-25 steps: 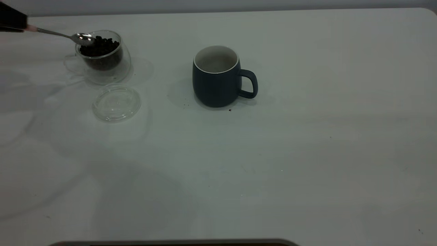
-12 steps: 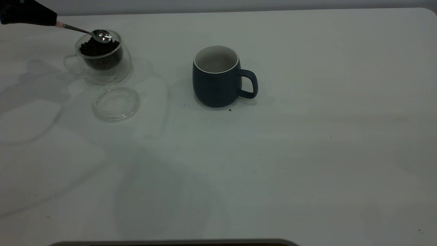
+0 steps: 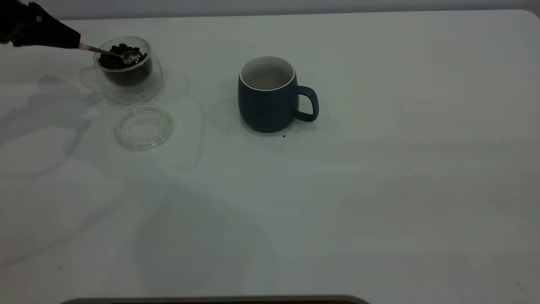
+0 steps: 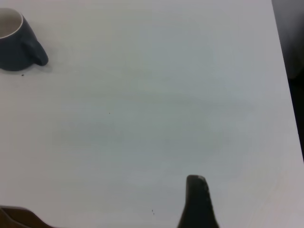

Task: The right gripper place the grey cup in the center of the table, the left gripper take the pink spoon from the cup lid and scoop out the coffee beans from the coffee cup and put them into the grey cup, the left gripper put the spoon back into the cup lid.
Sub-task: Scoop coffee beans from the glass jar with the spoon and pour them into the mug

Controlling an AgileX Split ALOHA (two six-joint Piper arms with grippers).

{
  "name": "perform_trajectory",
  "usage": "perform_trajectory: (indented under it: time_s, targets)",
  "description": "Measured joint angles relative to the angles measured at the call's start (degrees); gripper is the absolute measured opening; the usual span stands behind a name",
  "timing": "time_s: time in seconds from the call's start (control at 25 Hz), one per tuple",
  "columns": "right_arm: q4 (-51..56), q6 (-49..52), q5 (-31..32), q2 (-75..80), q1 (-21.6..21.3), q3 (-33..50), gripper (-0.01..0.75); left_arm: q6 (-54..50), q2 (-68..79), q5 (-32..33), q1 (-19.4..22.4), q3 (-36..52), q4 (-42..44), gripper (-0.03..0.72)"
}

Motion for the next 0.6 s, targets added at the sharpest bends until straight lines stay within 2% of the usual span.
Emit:
perform_trajectory:
  time_s: [0.28,0.6]
  targets:
    - [0.0,0.0,0.0,0.0,0.0,0.0,0.591,-12.98,0.94,2.35,0.0,0.0,2.3,0.115]
    - [0.0,0.0,0.06,0.0,0.0,0.0,0.591,-19.9,1.12,4.1,0.51,0.0,2.3,0.115]
